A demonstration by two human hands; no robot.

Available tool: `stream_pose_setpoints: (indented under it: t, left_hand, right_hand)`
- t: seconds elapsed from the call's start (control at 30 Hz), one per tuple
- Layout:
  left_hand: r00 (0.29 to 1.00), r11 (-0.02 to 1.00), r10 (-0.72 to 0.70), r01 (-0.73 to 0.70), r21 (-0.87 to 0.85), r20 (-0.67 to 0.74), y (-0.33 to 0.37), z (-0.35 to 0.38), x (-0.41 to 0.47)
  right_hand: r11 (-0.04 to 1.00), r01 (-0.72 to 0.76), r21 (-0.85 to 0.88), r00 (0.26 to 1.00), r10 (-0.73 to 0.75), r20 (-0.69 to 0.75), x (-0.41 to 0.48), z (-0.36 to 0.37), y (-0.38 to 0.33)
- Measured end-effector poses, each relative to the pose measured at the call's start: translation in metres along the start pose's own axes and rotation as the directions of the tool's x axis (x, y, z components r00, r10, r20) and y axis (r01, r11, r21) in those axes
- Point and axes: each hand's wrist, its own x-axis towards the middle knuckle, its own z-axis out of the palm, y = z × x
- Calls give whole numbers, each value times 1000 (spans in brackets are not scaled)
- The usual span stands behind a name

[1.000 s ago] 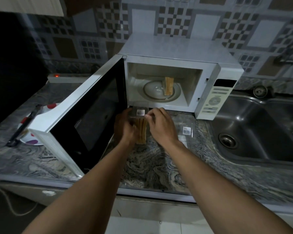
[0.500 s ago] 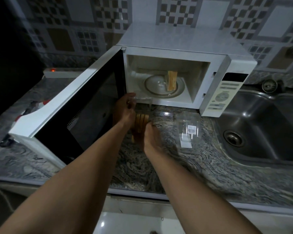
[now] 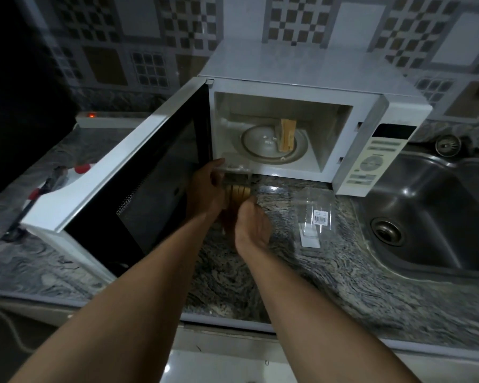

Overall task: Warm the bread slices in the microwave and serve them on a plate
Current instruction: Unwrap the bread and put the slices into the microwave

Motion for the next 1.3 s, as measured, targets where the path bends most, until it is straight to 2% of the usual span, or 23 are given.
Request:
stream_pose_setpoints:
  t: [0.23, 0.4, 0.53, 0.67, 0.77, 0.87, 0.93, 0.97, 1.03, 1.17, 1.3]
  left_hand:
    - [998, 1000, -10, 11, 11, -54, 0, 2, -5]
    - [997, 999, -23, 25, 23, -70, 0, -1, -11]
    - [996, 999, -42, 43, 10, -75, 2, -3, -21]
    - [994, 994, -104, 104, -15, -15, 2, -3, -29]
    - [992, 993, -112, 113, 27, -57, 9, -5, -38]
    - [997, 1000, -22, 23, 4, -73, 28, -2, -54]
    - [987, 988, 142, -136, 76, -77, 38, 5, -62]
    - [973, 967, 222, -213, 137, -58, 39, 11, -64]
    - [960, 940, 279, -275, 202, 8, 38, 25, -65]
    - [972, 963, 199, -217, 162, 123, 30, 61, -71]
    - [949, 949, 61, -151, 275, 310, 14, 95, -66]
  right_hand:
    - [990, 70, -126, 996, -77, -54, -13, -10, -3]
    - [988, 60, -140, 998, -64, -28, -23, -31, 14]
    - [993, 11, -121, 997, -21, -78, -25, -48, 27]
    - [992, 9, -128, 994, -22, -106, -25, -66, 32]
    - [991, 14, -135, 989, -33, -142, -24, -80, 29]
    - [993, 19, -118, 986, -38, -162, -17, -93, 28]
    - [993, 35, -116, 982, -55, -179, -10, -101, 25]
    - [992, 48, -119, 980, -70, -185, -6, -107, 24]
    - [990, 70, -119, 977, -92, -192, 3, -117, 21]
    - [996, 61, -68, 980, -72, -187, 24, -135, 15]
    - [995, 87, -38, 986, -92, -143, 51, -138, 11]
